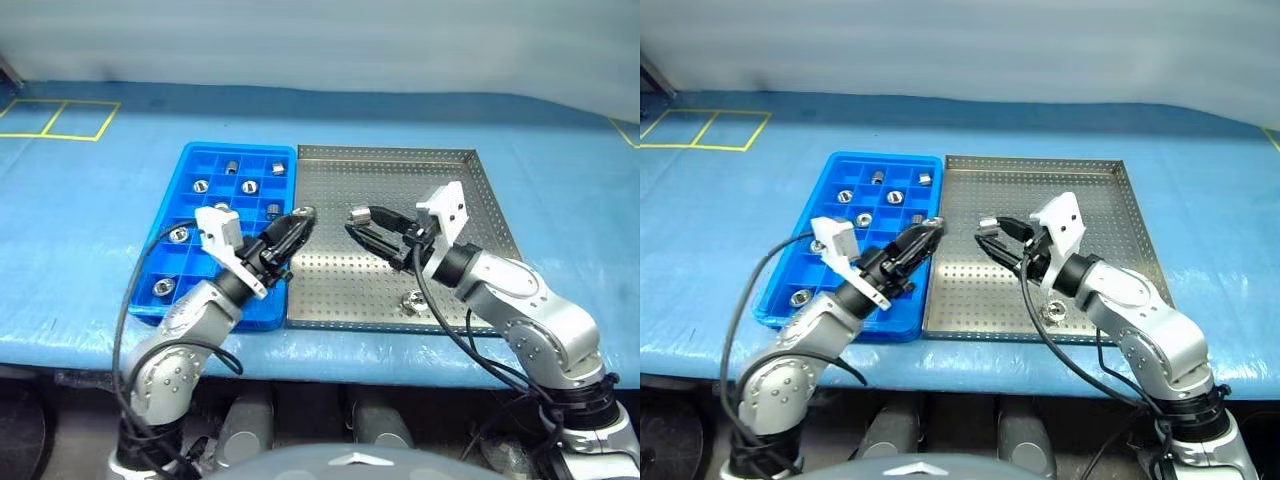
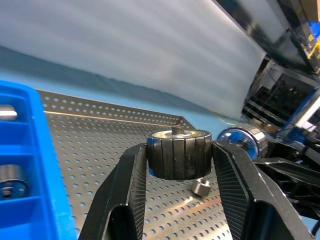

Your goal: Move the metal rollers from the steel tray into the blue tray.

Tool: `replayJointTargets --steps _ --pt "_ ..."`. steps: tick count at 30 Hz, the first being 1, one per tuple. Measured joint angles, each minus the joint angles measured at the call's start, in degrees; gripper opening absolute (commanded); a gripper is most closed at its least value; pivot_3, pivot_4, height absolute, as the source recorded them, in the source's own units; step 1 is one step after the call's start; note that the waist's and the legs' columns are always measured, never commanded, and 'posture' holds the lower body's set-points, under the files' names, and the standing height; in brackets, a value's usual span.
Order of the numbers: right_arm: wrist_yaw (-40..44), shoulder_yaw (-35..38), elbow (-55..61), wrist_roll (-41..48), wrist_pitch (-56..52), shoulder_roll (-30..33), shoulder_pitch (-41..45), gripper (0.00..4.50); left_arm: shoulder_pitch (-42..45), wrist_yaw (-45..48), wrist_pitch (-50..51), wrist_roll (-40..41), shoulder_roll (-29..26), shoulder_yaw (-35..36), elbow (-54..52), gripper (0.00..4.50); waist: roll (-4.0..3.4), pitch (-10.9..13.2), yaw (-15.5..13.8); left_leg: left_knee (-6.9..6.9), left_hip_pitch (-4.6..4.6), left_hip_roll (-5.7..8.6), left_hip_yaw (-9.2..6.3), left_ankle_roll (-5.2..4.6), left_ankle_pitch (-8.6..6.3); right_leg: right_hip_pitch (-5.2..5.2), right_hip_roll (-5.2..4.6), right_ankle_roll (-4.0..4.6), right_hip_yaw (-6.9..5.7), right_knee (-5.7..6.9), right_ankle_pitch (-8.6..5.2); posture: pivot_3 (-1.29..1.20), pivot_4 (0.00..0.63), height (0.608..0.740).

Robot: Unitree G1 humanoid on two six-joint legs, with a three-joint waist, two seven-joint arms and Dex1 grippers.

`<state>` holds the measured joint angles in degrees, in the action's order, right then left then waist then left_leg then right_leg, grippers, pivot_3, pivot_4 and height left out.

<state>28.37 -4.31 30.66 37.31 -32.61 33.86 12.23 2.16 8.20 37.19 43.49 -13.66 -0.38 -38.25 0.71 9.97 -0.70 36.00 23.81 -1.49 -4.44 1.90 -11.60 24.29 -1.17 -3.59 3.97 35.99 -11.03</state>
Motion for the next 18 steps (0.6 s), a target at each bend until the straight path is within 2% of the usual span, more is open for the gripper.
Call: replayJointTargets --steps 7,18 --pt "3.53 -1.20 -1.63 -2.95 0.20 -0.94 0.88 1.81 -3.78 -7.31 4.01 -4.31 -3.19 1.87 -3.78 1.72 0.01 0.01 -1.95 -0.03 0.03 0.01 0.01 0.01 0.00 0.03 -0.01 0.00 -0.01 -0.02 0.00 0.27 0.150 0.740" --pt "3.02 -1.33 -3.93 -6.53 -0.38 -4.01 2.30 1.81 -5.71 -15.17 5.20 -12.18 -0.34 3.29 -2.27 1.72 0.02 0.01 -4.42 -0.01 0.03 0.01 0.02 0.02 0.00 0.03 -0.02 0.01 -0.02 -0.02 0.00 0.27 0.150 0.740"
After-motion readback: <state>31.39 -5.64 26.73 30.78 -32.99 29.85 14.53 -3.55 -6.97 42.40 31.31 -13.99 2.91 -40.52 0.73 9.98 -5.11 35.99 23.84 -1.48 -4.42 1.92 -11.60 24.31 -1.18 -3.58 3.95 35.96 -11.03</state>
